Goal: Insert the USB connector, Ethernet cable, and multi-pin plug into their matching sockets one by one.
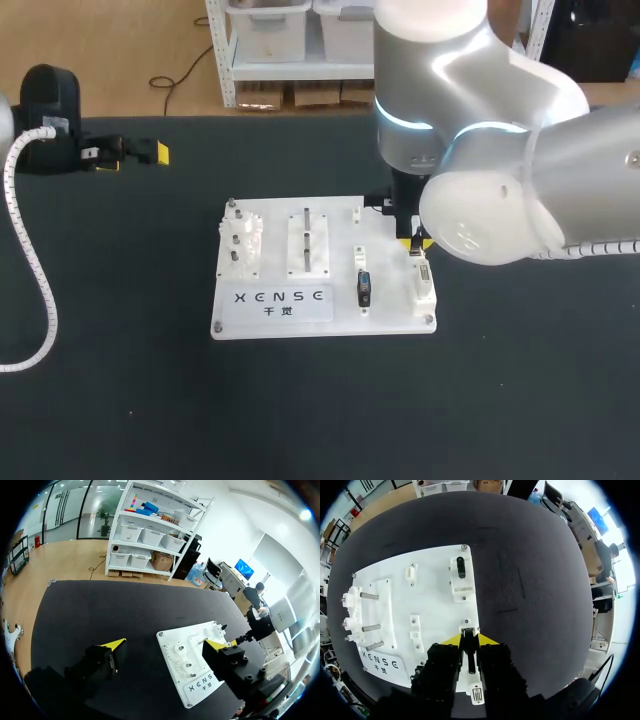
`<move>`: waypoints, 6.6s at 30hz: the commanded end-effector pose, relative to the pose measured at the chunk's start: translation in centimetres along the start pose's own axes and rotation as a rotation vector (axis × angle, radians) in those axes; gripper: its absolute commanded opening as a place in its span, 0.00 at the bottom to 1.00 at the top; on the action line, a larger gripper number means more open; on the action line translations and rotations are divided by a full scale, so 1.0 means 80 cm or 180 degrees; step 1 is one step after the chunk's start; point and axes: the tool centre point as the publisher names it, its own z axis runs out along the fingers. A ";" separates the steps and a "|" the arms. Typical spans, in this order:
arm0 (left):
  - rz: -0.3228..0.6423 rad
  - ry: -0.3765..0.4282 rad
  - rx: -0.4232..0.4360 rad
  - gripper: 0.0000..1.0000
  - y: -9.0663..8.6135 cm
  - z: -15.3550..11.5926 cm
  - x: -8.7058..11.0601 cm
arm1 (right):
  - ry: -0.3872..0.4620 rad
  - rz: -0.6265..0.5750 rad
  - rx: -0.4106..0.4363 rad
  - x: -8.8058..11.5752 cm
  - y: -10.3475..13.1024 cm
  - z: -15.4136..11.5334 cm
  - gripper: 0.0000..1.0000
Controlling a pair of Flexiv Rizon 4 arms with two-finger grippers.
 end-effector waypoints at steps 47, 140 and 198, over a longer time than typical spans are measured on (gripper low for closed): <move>0.0000 0.0000 0.0000 1.00 0.000 0.000 0.000 | 0.0341 0.0368 0.0176 0.000 -0.017 0.027 0.41; 0.0000 0.0000 0.0000 1.00 0.000 0.000 0.000 | 0.0391 -0.0020 -0.0308 0.085 0.090 -0.008 1.00; 0.0000 0.0000 0.0000 1.00 0.000 0.000 0.000 | 0.0350 -0.0059 -0.0154 0.084 0.089 -0.004 0.06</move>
